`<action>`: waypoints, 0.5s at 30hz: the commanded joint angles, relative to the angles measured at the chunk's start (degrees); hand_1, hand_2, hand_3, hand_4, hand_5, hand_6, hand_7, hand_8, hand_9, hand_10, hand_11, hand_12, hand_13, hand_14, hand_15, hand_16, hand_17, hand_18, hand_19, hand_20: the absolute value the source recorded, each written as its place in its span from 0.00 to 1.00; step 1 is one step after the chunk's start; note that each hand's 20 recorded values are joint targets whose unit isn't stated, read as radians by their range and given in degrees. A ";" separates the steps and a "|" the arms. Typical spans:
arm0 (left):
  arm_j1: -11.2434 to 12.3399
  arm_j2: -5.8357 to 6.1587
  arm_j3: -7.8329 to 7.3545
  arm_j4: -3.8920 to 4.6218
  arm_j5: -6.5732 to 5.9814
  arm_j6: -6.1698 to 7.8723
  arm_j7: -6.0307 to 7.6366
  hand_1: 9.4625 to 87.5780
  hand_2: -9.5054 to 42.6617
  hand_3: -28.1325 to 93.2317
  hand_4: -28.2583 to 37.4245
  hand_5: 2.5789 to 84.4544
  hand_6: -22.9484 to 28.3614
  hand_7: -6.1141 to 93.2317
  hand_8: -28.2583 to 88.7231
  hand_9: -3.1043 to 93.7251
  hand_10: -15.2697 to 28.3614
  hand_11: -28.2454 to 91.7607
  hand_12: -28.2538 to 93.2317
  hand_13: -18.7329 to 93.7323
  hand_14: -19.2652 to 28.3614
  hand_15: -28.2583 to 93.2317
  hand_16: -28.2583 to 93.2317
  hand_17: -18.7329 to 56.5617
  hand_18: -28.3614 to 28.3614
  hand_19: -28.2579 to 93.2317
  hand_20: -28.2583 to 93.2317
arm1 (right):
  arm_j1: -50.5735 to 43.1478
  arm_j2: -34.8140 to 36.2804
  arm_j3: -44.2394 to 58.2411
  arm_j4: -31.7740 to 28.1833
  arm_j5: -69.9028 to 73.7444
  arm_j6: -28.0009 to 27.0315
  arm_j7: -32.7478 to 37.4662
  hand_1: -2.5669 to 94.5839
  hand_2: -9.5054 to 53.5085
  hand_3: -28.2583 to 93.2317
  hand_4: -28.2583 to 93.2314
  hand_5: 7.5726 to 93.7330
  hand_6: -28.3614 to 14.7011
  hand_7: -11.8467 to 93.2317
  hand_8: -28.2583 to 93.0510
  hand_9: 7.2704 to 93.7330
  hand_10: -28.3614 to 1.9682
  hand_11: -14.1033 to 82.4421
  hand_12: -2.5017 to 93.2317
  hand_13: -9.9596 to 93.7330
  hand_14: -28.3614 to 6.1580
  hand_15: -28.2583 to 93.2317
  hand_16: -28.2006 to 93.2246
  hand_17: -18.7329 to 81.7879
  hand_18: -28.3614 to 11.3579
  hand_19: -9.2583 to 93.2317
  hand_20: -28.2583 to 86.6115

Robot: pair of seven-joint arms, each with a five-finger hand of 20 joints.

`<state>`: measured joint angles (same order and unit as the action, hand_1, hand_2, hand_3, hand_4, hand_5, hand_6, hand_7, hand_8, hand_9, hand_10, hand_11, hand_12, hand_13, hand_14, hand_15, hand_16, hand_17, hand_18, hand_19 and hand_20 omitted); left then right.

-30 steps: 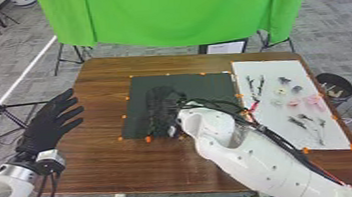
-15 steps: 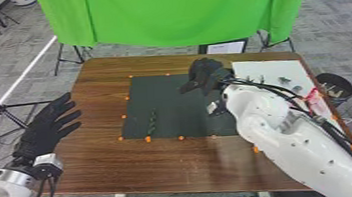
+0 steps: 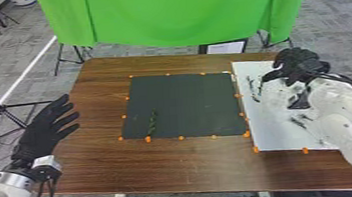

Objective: Arrange flowers

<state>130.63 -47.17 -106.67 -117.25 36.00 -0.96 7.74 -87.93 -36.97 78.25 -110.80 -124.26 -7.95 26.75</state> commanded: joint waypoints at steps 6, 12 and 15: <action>1.37 -0.27 -0.34 -0.34 0.08 0.62 0.24 0.21 0.02 0.80 0.00 0.22 0.52 0.26 0.15 0.19 0.58 0.39 0.39 0.27 0.68 0.47 0.24 0.09 0.85 0.55 0.32 | -20.61 3.69 18.24 -4.18 0.15 -7.82 10.41 0.23 0.00 0.85 0.00 0.56 0.56 0.44 0.13 0.63 0.50 0.63 0.32 0.69 0.52 0.88 0.44 0.53 0.24 1.00 0.69; 1.90 -0.75 -0.57 -0.49 0.17 0.84 0.10 0.21 0.02 0.80 0.00 0.22 0.52 0.26 0.15 0.19 0.58 0.39 0.39 0.27 0.68 0.47 0.24 0.09 0.85 0.55 0.32 | -26.54 2.42 24.22 -6.20 2.77 -10.66 10.69 0.20 0.00 0.90 0.00 0.58 0.58 0.46 0.12 0.64 0.50 0.65 0.34 0.69 0.53 0.88 0.45 0.53 0.24 1.00 0.69; 2.16 -1.00 -0.60 -0.64 0.28 0.88 0.04 0.21 0.02 0.80 0.00 0.22 0.52 0.26 0.15 0.19 0.58 0.39 0.39 0.27 0.68 0.48 0.24 0.09 0.85 0.55 0.32 | -27.44 2.00 25.12 -6.56 4.63 -11.93 11.18 0.21 0.00 0.91 0.00 0.61 0.59 0.45 0.12 0.67 0.52 0.65 0.34 0.71 0.54 0.88 0.46 0.54 0.24 1.00 0.69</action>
<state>131.07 -47.21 -106.91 -117.33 36.00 -0.71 7.90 -111.57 -34.22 101.88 -116.25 -121.75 -16.85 36.70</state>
